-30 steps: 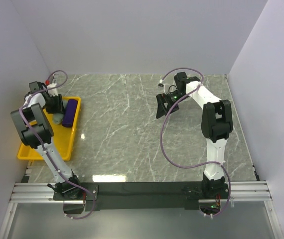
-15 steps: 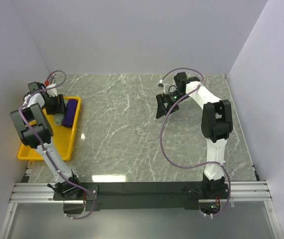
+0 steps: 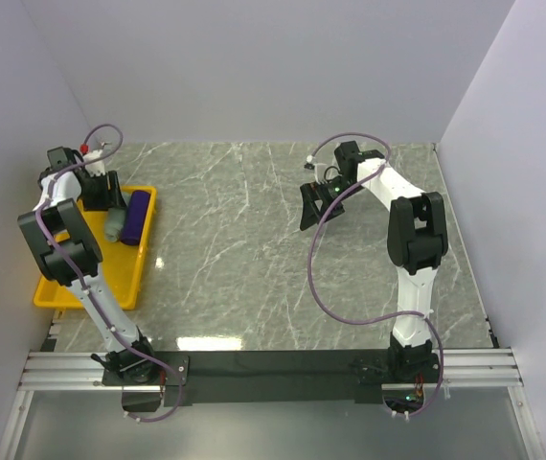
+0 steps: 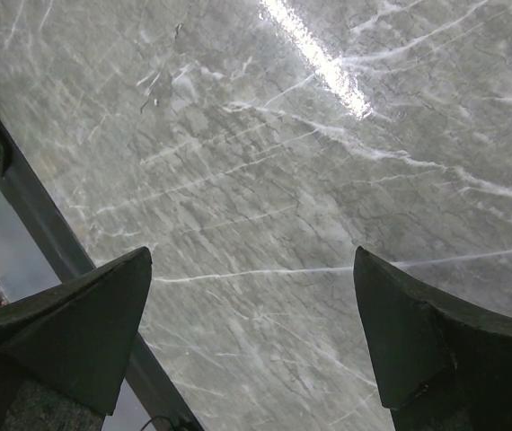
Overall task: Roll the towels
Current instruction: Place the rolled towel into the container
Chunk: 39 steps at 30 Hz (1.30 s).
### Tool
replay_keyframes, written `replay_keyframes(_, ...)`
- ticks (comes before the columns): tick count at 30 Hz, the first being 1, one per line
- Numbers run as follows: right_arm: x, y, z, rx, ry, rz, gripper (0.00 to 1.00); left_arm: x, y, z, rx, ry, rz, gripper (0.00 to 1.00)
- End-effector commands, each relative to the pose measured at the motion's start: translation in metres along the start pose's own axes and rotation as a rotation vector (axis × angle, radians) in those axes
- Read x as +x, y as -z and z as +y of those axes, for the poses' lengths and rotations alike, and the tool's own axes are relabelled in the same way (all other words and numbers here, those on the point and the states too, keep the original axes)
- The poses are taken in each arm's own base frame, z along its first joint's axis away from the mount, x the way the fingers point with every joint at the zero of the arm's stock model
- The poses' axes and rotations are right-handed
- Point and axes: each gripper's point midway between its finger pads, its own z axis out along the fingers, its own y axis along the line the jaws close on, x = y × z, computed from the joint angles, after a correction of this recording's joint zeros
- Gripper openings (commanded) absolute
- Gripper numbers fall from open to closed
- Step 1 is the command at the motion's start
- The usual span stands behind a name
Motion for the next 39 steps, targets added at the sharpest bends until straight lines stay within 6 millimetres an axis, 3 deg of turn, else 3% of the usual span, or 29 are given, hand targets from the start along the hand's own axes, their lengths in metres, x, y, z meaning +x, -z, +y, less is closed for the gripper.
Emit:
replay_keyframes(1, -0.018, 0.024, 0.018, 0.002, 0.061, -0.082, 1.0, -0.029, 0.029, -0.004, -0.006, -0.04, -0.073, 0.64)
replay_keyframes(4, -0.021, 0.027, 0.02, 0.01, 0.069, -0.094, 1.0, -0.043, 0.046, -0.012, 0.005, -0.074, -0.116, 0.65)
replay_keyframes(7, -0.025, 0.034, 0.023, 0.02, 0.076, -0.104, 1.0, -0.066, 0.074, -0.027, 0.01, -0.153, -0.201, 0.74)
replay_keyframes(8, -0.027, 0.035, 0.024, 0.025, 0.082, -0.104, 1.0, -0.072, 0.08, -0.033, 0.007, -0.19, -0.222, 0.84)
replay_keyframes(11, -0.031, 0.046, 0.026, 0.051, 0.099, -0.107, 1.0, -0.095, 0.103, -0.064, -0.004, -0.301, -0.294, 0.99)
replay_keyframes(12, -0.031, 0.051, 0.028, 0.058, 0.104, -0.113, 1.0, -0.1, 0.107, -0.087, 0.019, -0.348, -0.305, 0.99)
replay_keyframes(14, -0.032, 0.06, 0.031, 0.086, 0.12, -0.127, 1.0, -0.105, 0.11, -0.112, 0.028, -0.393, -0.302, 0.99)
replay_keyframes(15, -0.031, 0.063, 0.031, 0.098, 0.117, -0.13, 1.0, -0.107, 0.108, -0.141, 0.059, -0.437, -0.306, 0.99)
replay_keyframes(17, -0.032, 0.077, 0.034, 0.141, 0.135, -0.159, 1.0, -0.109, 0.107, -0.168, 0.075, -0.465, -0.323, 1.0)
replay_keyframes(18, -0.032, 0.08, 0.031, 0.161, 0.13, -0.173, 1.0, -0.108, 0.105, -0.199, 0.108, -0.506, -0.329, 0.99)
replay_keyframes(20, -0.032, 0.094, 0.034, 0.216, 0.142, -0.201, 1.0, -0.102, 0.1, -0.228, 0.121, -0.559, -0.319, 1.0)
replay_keyframes(21, -0.027, 0.093, 0.033, 0.226, 0.125, -0.198, 1.0, -0.094, 0.097, -0.256, 0.157, -0.607, -0.308, 1.0)
replay_keyframes(23, -0.026, 0.102, 0.034, 0.264, 0.126, -0.226, 1.0, -0.076, 0.088, -0.279, 0.196, -0.62, -0.276, 0.99)
replay_keyframes(24, -0.016, 0.098, 0.029, 0.28, 0.095, -0.211, 1.0, -0.068, 0.087, -0.303, 0.23, -0.639, -0.286, 0.99)
replay_keyframes(26, -0.012, 0.099, 0.031, 0.289, 0.092, -0.234, 1.0, -0.037, 0.073, -0.321, 0.279, -0.623, -0.218, 0.99)
replay_keyframes(27, 0.003, 0.088, 0.03, 0.265, 0.051, -0.211, 1.0, -0.024, 0.073, -0.34, 0.329, -0.64, -0.214, 0.99)
replay_keyframes(28, 0.004, 0.088, 0.032, 0.263, 0.056, -0.233, 1.0, -0.001, 0.061, -0.341, 0.347, -0.628, -0.162, 0.99)
replay_keyframes(30, 0.021, 0.074, 0.031, 0.24, 0.017, -0.225, 1.0, 0.021, 0.06, -0.355, 0.399, -0.628, -0.135, 0.99)
replay_keyframes(32, 0.039, 0.069, 0.031, 0.242, 0.008, -0.216, 1.0, 0.044, 0.05, -0.354, 0.424, -0.619, -0.098, 0.99)
replay_keyframes(35, 0.053, 0.067, 0.031, 0.259, 0.016, -0.208, 1.0, 0.059, 0.044, -0.352, 0.434, -0.615, -0.073, 0.99)
replay_keyframes(39, 0.059, 0.067, 0.035, 0.25, 0.016, -0.209, 1.0, 0.059, 0.047, -0.354, 0.445, -0.597, -0.074, 0.99)
